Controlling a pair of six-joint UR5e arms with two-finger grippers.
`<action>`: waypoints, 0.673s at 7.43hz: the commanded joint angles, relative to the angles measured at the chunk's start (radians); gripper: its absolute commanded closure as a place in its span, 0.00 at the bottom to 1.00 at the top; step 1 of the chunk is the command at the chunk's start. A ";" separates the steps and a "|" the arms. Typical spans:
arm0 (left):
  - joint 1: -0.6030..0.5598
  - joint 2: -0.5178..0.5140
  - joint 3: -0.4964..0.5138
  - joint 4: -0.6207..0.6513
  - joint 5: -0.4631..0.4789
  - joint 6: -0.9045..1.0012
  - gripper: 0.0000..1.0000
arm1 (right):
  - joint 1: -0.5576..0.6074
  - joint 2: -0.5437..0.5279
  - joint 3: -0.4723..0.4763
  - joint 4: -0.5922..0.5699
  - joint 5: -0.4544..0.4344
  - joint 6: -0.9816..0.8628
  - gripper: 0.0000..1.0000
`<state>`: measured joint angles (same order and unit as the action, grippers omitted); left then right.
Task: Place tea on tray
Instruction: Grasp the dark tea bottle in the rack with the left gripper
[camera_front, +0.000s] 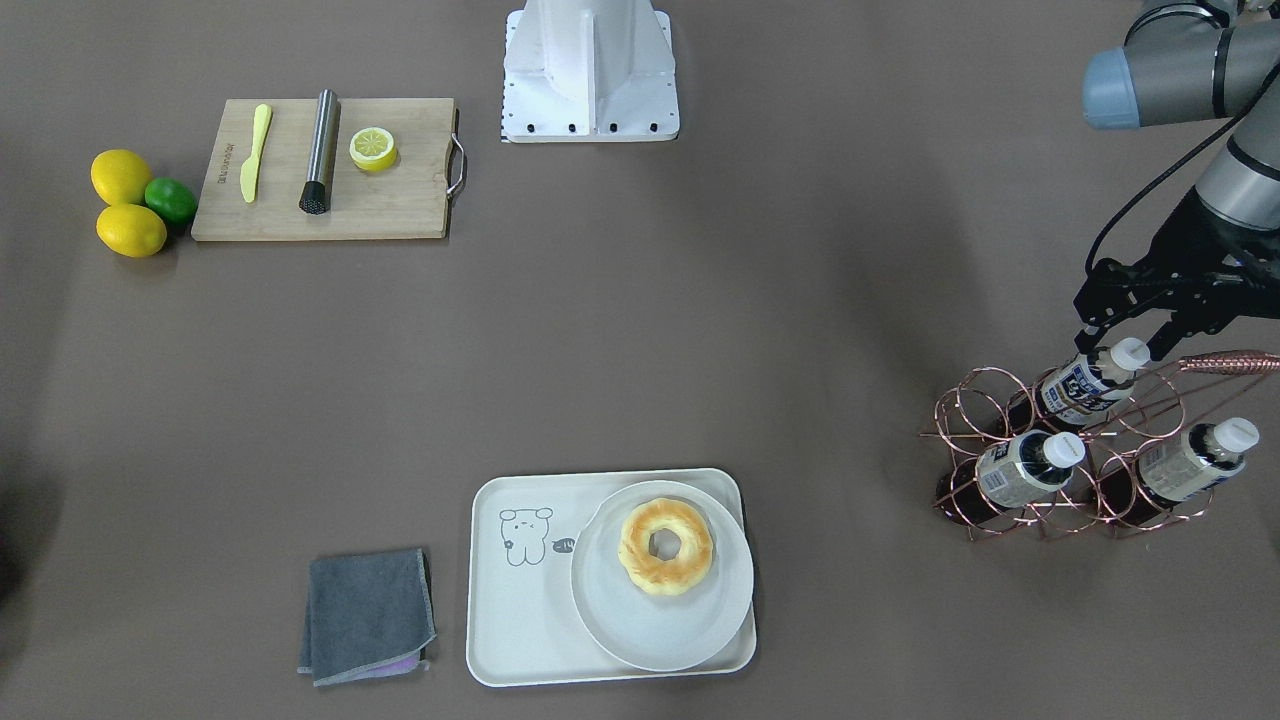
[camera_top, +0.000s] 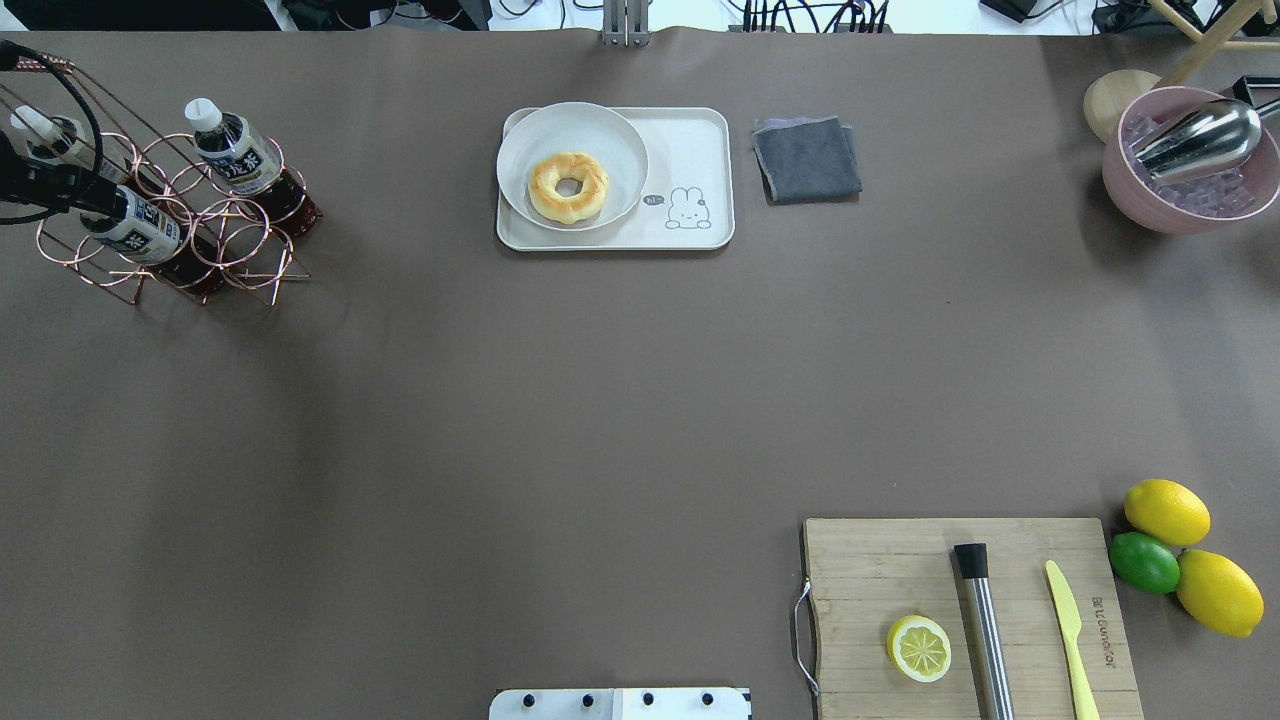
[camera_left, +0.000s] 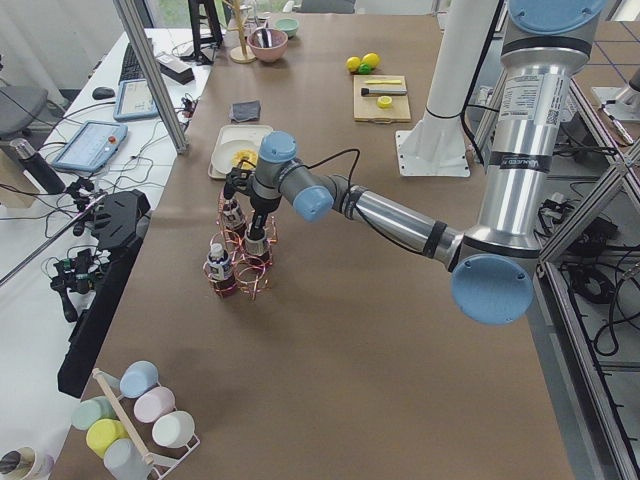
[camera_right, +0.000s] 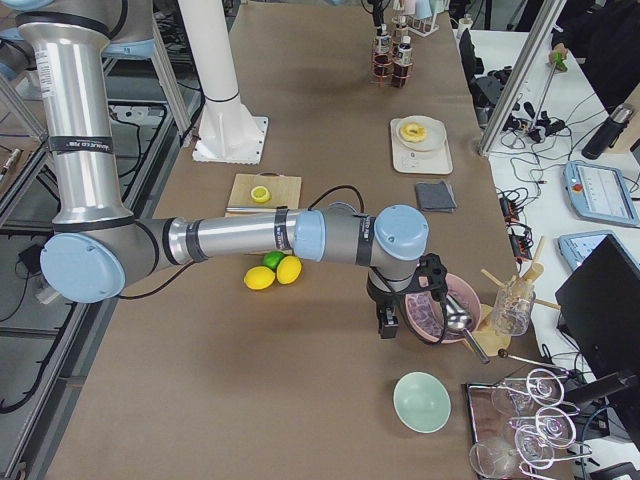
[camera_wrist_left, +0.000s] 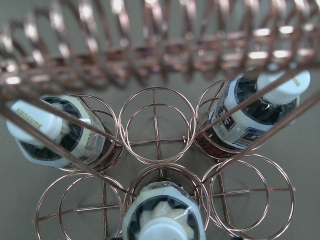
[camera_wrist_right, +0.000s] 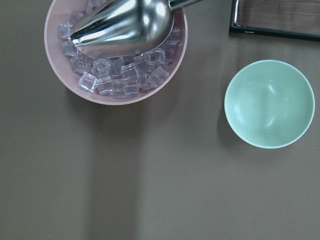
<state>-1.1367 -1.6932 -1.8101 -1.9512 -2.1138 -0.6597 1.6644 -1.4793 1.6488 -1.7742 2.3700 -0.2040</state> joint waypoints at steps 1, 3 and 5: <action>0.000 -0.002 0.000 0.002 -0.002 0.000 1.00 | 0.000 -0.001 0.002 -0.001 0.000 0.000 0.00; -0.008 -0.002 -0.005 0.003 -0.008 0.000 1.00 | 0.006 -0.001 0.003 -0.001 0.002 0.000 0.00; -0.017 -0.005 -0.021 0.009 -0.014 0.000 1.00 | 0.011 -0.001 0.003 -0.001 0.002 0.000 0.00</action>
<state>-1.1453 -1.6958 -1.8175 -1.9470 -2.1234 -0.6596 1.6716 -1.4803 1.6519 -1.7748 2.3712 -0.2040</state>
